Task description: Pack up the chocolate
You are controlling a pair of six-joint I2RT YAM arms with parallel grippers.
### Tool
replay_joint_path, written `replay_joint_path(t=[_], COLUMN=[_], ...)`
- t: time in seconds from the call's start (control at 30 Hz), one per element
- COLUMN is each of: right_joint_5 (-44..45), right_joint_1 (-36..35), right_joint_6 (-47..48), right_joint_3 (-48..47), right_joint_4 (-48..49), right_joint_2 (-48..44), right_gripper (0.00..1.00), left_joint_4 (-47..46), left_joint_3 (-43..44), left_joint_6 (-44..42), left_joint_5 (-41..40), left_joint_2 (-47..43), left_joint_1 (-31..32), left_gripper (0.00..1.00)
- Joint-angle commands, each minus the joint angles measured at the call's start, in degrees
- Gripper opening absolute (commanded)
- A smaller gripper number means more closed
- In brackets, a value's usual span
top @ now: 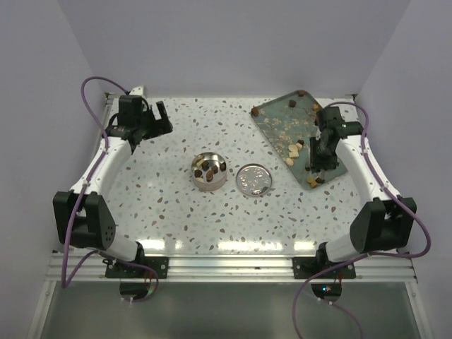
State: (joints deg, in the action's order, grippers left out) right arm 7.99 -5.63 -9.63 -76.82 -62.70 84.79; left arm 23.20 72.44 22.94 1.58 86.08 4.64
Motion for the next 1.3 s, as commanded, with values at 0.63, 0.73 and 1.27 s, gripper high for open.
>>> replay_joint_path(t=[0.63,0.73,1.27], right_joint_5=[0.1,-0.9,-4.5], right_joint_1=[-16.9,-22.3,-40.9], right_joint_6=[-4.3,-4.8,-4.0], right_joint_3=[-23.5,-29.0,-41.4], right_joint_4=[-4.5,-5.0,-6.0], right_joint_2=[5.3,8.5,18.2], right_gripper=[0.30,0.30,0.30], left_joint_4=[-1.4,-1.4,-1.2], left_joint_3=[-1.6,-2.0,-3.4], left_joint_6=[-0.4,-0.4,-0.2], left_joint_5=[0.5,0.4,0.2], left_joint_2=[-1.5,-2.0,-2.4], left_joint_1=[0.1,0.1,0.1], left_gripper=[1.00,1.00,1.00])
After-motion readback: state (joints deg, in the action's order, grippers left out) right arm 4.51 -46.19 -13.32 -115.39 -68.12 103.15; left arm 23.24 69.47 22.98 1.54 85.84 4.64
